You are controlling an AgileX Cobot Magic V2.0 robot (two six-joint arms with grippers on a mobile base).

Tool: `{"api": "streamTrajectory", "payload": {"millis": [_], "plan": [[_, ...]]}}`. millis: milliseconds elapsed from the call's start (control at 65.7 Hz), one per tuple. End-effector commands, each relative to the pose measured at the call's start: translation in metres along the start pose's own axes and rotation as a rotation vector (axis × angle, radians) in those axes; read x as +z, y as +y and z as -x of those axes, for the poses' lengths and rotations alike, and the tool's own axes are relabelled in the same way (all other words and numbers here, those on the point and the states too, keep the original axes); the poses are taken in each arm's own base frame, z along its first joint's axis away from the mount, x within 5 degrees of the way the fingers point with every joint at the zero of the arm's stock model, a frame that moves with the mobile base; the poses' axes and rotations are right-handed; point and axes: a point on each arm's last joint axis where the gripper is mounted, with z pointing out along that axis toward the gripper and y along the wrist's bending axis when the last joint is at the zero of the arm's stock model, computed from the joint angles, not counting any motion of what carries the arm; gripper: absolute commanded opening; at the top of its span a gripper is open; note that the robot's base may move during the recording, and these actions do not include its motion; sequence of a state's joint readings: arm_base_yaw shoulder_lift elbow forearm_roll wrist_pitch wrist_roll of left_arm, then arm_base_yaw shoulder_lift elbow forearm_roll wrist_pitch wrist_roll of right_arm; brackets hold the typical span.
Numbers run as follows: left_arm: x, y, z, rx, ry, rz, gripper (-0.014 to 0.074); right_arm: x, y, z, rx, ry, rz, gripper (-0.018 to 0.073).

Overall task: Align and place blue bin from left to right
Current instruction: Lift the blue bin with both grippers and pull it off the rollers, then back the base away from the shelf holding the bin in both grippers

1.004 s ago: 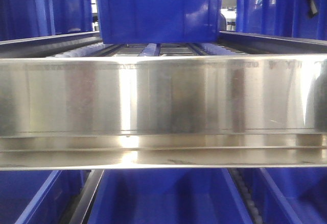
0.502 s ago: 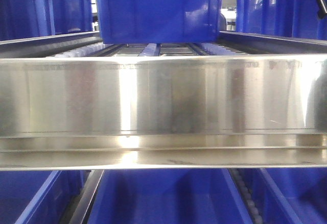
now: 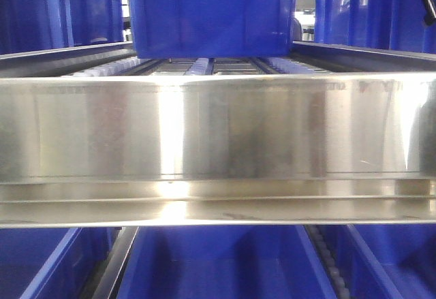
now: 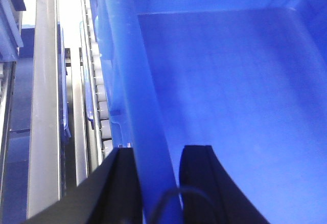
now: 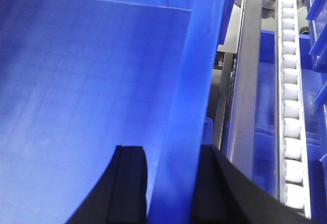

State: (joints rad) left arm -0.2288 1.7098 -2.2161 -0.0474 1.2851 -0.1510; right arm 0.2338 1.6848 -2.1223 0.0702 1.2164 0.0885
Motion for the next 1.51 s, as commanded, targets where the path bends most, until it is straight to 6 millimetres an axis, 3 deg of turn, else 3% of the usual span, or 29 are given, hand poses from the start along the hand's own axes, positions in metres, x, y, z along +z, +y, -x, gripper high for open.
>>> {"api": "streamTrajectory", "payload": {"millis": [0, 867, 1491], "plan": [[-0.018, -0.004, 0.008, 0.017, -0.105, -0.029, -0.0111, -0.021, 0.002, 0.012, -0.017, -0.146, 0.018, -0.007], [-0.018, -0.004, 0.01, 0.017, -0.121, -0.031, -0.0111, -0.021, 0.002, 0.012, -0.017, -0.146, 0.018, -0.007], [-0.008, -0.004, 0.009, 0.016, -0.102, -0.028, -0.0111, -0.021, 0.002, 0.013, -0.017, -0.151, 0.019, -0.007]]}}
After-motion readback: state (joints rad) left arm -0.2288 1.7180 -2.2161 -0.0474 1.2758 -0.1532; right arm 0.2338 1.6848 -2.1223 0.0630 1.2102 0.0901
